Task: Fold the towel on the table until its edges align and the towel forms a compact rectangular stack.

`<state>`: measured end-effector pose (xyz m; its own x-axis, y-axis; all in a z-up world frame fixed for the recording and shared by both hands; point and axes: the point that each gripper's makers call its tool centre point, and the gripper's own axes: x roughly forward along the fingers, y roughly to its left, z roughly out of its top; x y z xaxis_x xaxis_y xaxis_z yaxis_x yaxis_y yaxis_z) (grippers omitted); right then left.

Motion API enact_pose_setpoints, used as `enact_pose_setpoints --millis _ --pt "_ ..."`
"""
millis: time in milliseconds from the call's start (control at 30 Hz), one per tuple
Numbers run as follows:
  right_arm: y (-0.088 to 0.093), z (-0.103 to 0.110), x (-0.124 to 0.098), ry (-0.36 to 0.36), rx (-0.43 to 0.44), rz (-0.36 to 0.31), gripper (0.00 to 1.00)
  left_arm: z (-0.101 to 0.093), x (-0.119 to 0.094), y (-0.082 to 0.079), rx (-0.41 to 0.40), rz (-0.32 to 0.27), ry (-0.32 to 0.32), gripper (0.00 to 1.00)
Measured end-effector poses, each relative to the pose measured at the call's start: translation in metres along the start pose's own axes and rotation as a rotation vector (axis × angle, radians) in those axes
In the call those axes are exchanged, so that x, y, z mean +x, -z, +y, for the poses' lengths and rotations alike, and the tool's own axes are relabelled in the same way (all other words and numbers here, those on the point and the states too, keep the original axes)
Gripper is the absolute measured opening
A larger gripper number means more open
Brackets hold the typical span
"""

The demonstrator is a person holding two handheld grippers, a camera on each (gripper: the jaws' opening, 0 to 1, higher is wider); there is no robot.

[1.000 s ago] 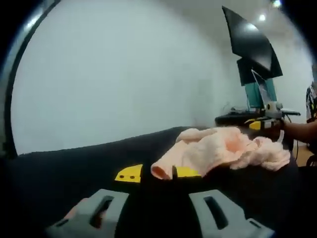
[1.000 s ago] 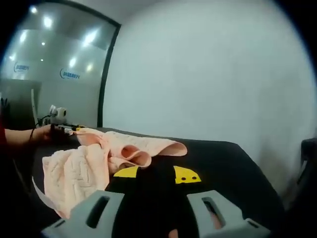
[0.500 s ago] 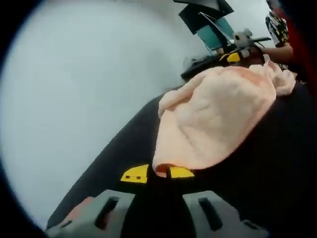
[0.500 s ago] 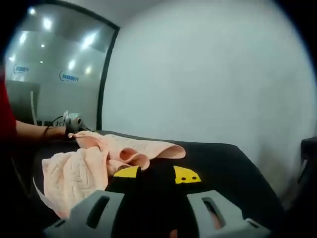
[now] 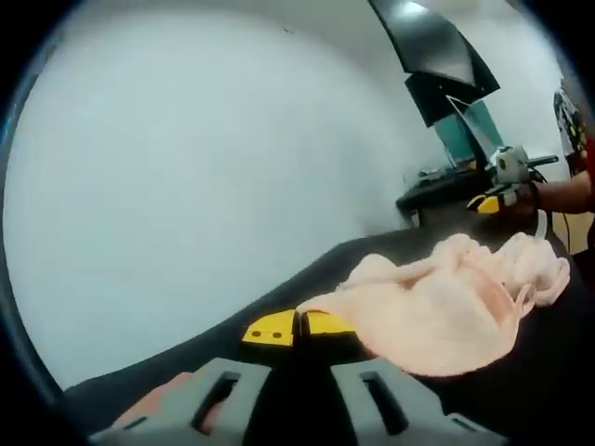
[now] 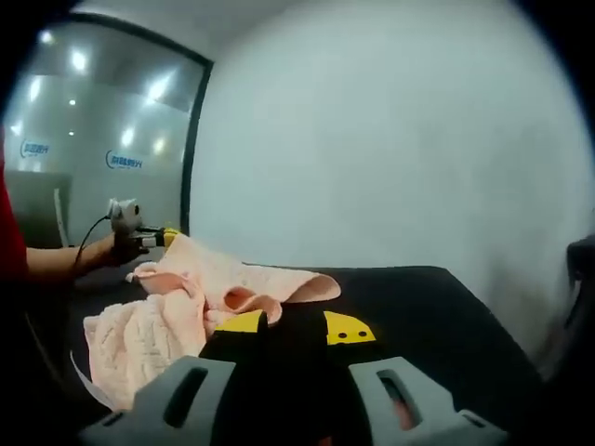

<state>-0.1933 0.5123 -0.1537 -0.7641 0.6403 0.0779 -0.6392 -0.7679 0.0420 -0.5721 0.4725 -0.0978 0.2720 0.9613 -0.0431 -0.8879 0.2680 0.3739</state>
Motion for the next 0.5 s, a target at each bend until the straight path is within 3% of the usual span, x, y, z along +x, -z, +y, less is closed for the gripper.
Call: enact_pose_setpoints --millis 100,267,400,500 --pt "0.004 0.003 0.000 0.003 -0.027 0.015 0.20 0.001 -0.010 -0.014 0.020 -0.017 -0.014 0.04" --pt "0.005 0.004 0.000 -0.003 -0.038 0.026 0.18 0.001 -0.011 -0.012 0.020 -0.004 -0.028 0.04" --pt "0.003 0.010 0.001 -0.035 0.002 0.030 0.13 0.015 -0.023 -0.013 -0.010 0.008 -0.104 0.04" --pt "0.004 0.015 0.003 -0.041 0.020 0.049 0.14 0.028 -0.044 -0.021 0.022 0.048 -0.168 0.04"
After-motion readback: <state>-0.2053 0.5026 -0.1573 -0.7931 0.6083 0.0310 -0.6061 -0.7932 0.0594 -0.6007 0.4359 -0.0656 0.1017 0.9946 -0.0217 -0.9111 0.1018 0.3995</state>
